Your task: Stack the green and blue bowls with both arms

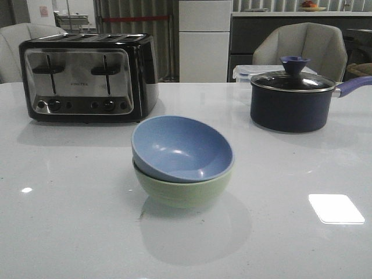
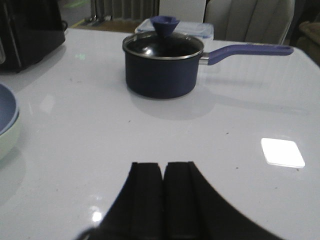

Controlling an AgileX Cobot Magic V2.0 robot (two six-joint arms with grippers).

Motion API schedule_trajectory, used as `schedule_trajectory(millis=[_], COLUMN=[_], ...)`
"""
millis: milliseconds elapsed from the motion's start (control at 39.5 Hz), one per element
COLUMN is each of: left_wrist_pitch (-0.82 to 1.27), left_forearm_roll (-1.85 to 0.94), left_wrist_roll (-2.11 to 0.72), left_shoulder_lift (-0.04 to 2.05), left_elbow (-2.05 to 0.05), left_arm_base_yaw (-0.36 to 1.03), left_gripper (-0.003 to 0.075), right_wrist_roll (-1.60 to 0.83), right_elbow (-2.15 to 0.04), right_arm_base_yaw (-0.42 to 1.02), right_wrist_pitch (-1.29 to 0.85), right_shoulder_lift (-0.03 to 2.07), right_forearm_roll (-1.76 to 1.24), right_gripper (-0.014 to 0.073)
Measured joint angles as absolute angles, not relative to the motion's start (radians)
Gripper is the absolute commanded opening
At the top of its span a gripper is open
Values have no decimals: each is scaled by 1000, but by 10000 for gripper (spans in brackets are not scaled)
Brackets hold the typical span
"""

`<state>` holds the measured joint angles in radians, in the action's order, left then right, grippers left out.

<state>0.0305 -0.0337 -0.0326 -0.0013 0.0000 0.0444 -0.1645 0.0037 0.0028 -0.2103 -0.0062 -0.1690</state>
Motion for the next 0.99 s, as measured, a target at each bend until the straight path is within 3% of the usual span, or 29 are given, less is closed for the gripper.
schedule_trajectory(millis=[279,558,988], left_wrist_pitch=[31,31,31], left_forearm_roll=[-34,-34,-34], left_wrist_roll=[-33,-33,-33], left_shoulder_lift=[-1,-1,-1], left_elbow=[0,0,0], left_arm_base_yaw=[44,44,44], left_gripper=[98,98,98], right_wrist_roll=[-164,-162,62], right_elbow=[28,28,28], right_arm_base_yaw=[-5,-5,-29], right_wrist_pitch=[-27,-21,-13], right_shoulder_lift=[-10,-10,-10], right_forearm_roll=[-172,-172,-12], right_gripper=[22,22,22])
